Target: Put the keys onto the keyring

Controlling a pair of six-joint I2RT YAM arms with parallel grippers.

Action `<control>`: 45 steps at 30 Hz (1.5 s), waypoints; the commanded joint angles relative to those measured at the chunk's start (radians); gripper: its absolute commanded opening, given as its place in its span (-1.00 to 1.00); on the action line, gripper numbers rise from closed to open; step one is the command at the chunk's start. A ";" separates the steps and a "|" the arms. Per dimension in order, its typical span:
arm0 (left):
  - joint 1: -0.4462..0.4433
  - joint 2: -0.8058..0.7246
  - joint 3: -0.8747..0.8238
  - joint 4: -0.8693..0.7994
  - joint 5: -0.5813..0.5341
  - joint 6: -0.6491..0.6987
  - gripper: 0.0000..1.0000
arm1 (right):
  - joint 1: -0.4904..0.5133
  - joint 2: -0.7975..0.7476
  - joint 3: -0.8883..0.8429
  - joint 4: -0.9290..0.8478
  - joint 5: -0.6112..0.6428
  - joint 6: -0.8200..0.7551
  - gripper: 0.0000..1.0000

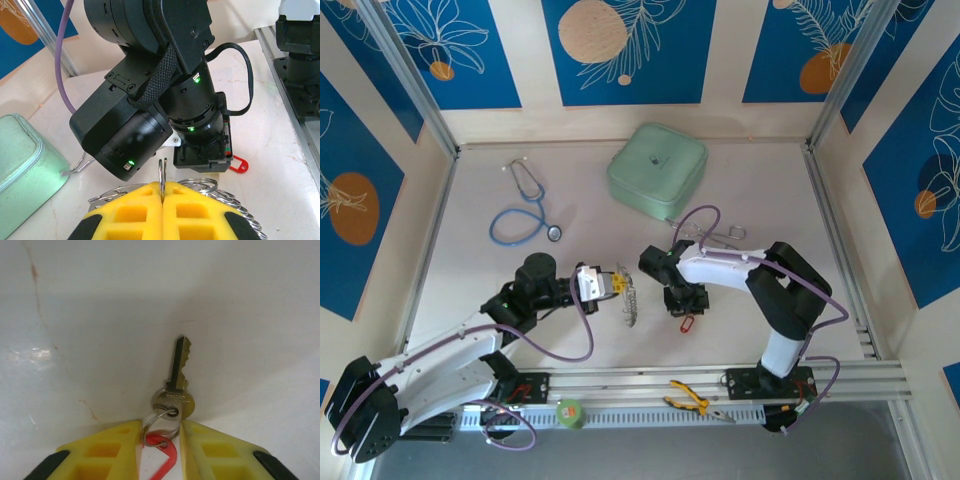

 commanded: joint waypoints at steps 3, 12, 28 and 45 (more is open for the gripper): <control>-0.005 -0.021 0.033 0.018 0.003 0.030 -1.00 | 0.001 0.006 -0.001 -0.039 0.004 0.008 -0.70; -0.006 -0.014 0.036 0.023 0.009 0.031 -1.00 | 0.020 -0.112 0.037 -0.033 0.051 -0.019 -1.00; -0.006 0.004 0.033 0.042 0.010 0.023 -1.00 | -0.171 -0.250 -0.183 0.384 -0.424 -0.134 -1.00; -0.006 -0.010 0.024 0.036 0.003 0.021 -1.00 | -0.194 -0.150 -0.131 0.314 -0.393 -0.185 -0.91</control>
